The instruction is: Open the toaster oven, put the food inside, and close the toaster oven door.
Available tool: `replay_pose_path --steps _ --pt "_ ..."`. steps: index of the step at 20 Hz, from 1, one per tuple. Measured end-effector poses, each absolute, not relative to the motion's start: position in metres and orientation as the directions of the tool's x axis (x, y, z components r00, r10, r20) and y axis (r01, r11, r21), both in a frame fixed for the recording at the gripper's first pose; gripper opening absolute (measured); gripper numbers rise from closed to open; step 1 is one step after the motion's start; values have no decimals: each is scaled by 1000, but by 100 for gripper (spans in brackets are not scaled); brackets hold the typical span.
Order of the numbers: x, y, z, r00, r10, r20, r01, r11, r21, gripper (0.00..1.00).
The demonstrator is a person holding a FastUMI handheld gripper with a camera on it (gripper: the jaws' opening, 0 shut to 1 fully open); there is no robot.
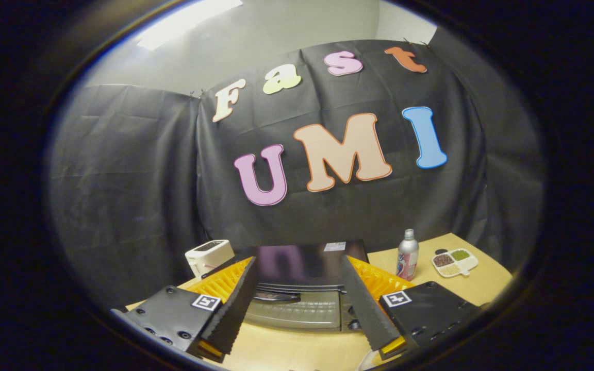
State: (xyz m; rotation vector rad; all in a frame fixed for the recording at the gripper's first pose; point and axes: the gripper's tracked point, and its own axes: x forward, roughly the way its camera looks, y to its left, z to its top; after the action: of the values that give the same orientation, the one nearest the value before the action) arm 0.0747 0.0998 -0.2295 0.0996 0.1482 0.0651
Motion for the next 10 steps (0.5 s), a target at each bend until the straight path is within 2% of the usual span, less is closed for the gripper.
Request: replay_pose_path --steps 5,10 --pt "98 130 -258 993 49 -110 -38 995 97 97" --pt "125 150 -289 991 34 -131 -22 995 92 97"
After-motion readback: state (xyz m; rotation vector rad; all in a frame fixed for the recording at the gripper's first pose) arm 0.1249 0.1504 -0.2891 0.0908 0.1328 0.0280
